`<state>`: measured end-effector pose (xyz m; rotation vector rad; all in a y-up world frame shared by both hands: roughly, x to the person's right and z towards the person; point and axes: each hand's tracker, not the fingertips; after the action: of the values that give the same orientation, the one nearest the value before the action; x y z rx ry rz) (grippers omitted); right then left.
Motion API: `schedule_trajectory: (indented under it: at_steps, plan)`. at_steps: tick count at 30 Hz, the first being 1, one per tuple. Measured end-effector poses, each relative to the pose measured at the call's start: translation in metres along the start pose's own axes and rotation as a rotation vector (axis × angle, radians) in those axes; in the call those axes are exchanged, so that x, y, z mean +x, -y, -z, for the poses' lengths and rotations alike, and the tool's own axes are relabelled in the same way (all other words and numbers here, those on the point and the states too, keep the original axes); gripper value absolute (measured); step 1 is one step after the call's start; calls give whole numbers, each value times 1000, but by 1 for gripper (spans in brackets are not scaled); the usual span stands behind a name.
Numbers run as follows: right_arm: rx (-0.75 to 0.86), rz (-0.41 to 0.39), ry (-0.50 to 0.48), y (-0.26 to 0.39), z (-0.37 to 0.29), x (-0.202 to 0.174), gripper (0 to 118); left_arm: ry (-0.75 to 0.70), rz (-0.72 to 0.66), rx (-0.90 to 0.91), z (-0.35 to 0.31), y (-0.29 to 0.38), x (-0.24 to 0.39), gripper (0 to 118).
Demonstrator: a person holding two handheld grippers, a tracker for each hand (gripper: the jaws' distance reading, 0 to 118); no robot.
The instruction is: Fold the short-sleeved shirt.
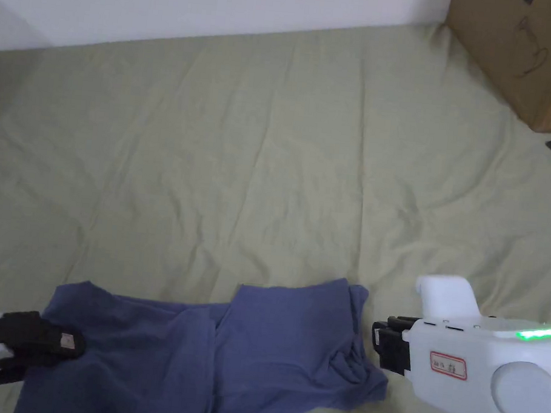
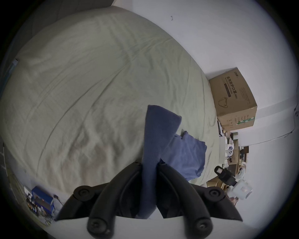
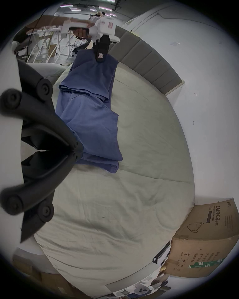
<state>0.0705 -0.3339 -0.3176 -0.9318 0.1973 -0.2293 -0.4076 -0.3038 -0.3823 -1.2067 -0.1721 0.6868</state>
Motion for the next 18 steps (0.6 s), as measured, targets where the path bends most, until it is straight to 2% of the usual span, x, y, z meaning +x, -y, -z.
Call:
schedule_trajectory:
  at_steps: [1, 3, 7, 11, 13, 14, 15, 18]
  plan:
    - [4, 1, 1, 0, -1, 2, 0, -3, -42, -7, -1, 1, 12, 7]
    - [12, 14, 3, 1, -4, 8, 0, 33, -36, -2, 1, 5, 46, 7]
    - [19, 63, 12, 4, -9, 24, 0, 61, 130, -17, 23, 16, 117, 7]
    - [18, 102, 35, 12, -14, 43, 0, 127, 274, -141, 73, 30, 175, 7]
    - [17, 128, 45, 16, -17, 52, 0, 92, 288, -178, 105, 37, 197, 8]
    - [16, 139, 49, 18, -19, 56, 0, 83, 302, -197, 120, 39, 205, 10]
    - [18, 150, 54, 20, -20, 60, 0, 79, 331, -215, 137, 42, 214, 22]
    - [12, 173, 72, 23, -24, 70, 0, 57, 335, -299, 171, 49, 226, 40]
